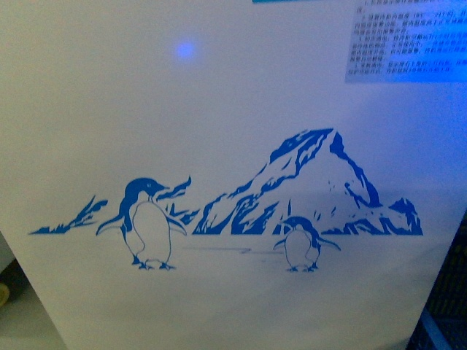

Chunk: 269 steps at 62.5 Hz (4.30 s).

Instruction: Put drink in fridge

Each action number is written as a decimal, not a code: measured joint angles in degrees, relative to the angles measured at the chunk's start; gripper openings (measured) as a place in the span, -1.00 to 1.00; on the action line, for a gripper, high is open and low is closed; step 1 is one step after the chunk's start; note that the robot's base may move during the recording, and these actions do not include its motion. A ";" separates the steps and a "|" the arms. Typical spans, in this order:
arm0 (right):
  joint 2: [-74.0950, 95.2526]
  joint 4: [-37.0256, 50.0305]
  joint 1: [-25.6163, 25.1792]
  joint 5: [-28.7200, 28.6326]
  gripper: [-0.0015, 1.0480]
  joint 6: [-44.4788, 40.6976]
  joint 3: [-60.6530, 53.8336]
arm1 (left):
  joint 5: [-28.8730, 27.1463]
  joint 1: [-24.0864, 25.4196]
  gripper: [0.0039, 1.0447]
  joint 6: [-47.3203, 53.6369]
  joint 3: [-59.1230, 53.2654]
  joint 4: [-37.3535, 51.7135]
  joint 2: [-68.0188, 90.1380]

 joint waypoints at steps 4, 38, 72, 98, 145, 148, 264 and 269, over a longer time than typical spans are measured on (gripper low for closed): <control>-6.51 -1.36 0.20 -0.98 -0.20 -0.52 -3.13 | 0.00 0.00 0.85 0.00 0.00 0.00 0.00; -60.96 -22.75 -0.31 -12.20 -0.20 4.98 -8.31 | 0.00 0.00 0.85 0.00 0.00 0.00 -0.02; -91.27 -32.98 10.95 -4.90 -0.20 13.68 -7.61 | 0.00 0.00 0.85 0.00 0.00 0.00 0.00; -99.76 -32.59 17.33 1.70 -0.20 14.16 -8.04 | -0.02 0.00 0.85 0.00 0.00 0.00 0.00; -100.17 -31.19 15.74 1.95 -0.20 13.97 -11.41 | 0.00 0.00 0.85 0.00 0.00 0.00 0.00; -100.37 -31.26 15.69 1.97 -0.20 13.97 -11.52 | -0.02 0.00 0.85 0.00 0.00 0.00 -0.02; -100.54 -31.28 15.58 1.92 -0.21 14.01 -11.47 | 27.56 -9.77 0.85 35.89 36.72 29.70 68.43; -100.54 -31.28 15.58 1.92 -0.21 13.99 -11.47 | 30.80 -12.13 0.85 47.52 40.83 24.92 72.59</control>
